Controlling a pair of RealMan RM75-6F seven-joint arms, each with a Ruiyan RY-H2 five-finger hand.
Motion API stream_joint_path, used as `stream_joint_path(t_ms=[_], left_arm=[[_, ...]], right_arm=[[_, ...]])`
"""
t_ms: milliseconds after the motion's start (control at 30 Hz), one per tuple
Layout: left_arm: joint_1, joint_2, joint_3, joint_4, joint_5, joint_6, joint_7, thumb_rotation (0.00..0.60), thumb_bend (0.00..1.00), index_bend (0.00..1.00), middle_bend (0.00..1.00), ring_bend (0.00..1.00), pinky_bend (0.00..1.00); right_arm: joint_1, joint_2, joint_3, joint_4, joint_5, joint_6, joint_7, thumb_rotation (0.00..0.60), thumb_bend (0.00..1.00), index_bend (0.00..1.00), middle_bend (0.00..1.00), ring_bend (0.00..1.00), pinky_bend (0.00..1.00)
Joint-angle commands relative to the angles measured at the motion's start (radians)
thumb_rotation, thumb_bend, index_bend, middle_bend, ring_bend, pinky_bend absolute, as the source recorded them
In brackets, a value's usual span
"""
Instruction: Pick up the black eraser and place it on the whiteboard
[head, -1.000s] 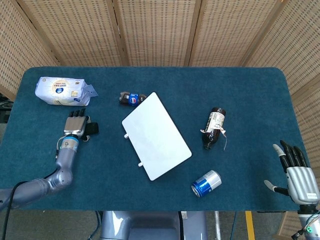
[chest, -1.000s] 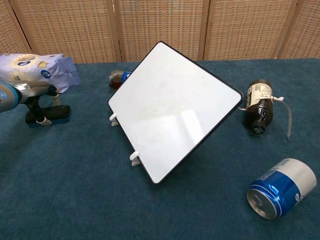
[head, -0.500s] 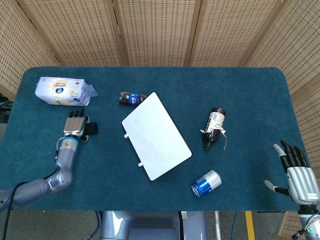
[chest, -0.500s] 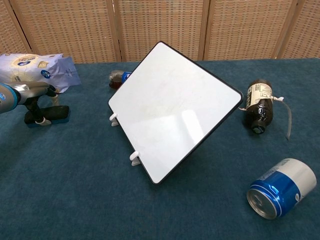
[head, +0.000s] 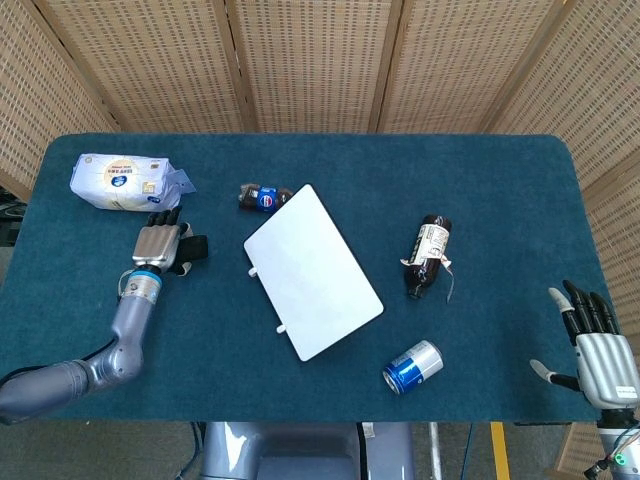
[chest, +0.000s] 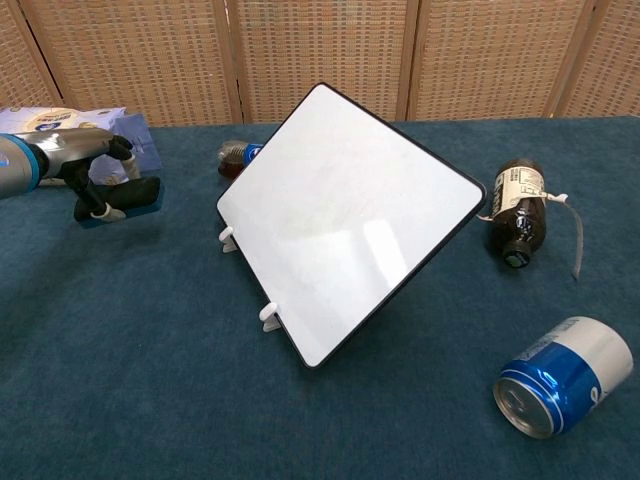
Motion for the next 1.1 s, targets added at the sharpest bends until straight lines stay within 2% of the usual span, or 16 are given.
stream_joint_path(t_ms=[33,267,433,533,800,1100], left_arm=[[0.006,0.038,-0.021,-0.085,0.071,0.045,-0.032,0.6,0.3,0.4,0.0,0.0,0.0],[0.006,0.096,-0.04,-0.28,0.205,0.114,-0.052,0.6,0.3,0.41,0.0,0.0,0.0],[0.0,0.075,-0.029,-0.325,0.38,0.199,-0.05,0.6,0.3,0.41,0.0,0.0,0.0],[-0.01,0.058,-0.025,-0.332,0.438,0.227,-0.03,0.6,0.3,0.41,0.0,0.0,0.0],[-0.044,-0.018,-0.027,-0.29,0.543,0.244,-0.043,0.6,0.29,0.42,0.0,0.0,0.0],[-0.073,-0.101,0.0,-0.139,0.65,0.22,-0.086,0.6,0.29,0.42,0.0,0.0,0.0]], right_arm=[[0.0,0.0,-0.001,-0.001,-0.001,0.0,-0.002,0.6,0.0,0.0,0.0,0.0,0.0],[0.001,-0.002,-0.001,0.001,0.005,-0.006,0.001,0.6,0.0,0.0,0.0,0.0,0.0],[-0.004,0.003,0.002,0.0,0.003,0.006,0.015,0.6,0.0,0.0,0.0,0.0,0.0],[-0.004,0.004,0.002,0.001,0.006,0.004,0.019,0.6,0.0,0.0,0.0,0.0,0.0],[-0.008,0.012,0.004,-0.003,0.006,0.01,0.034,0.6,0.0,0.0,0.0,0.0,0.0],[-0.011,0.02,0.009,0.0,0.017,0.011,0.06,0.6,0.0,0.0,0.0,0.0,0.0]])
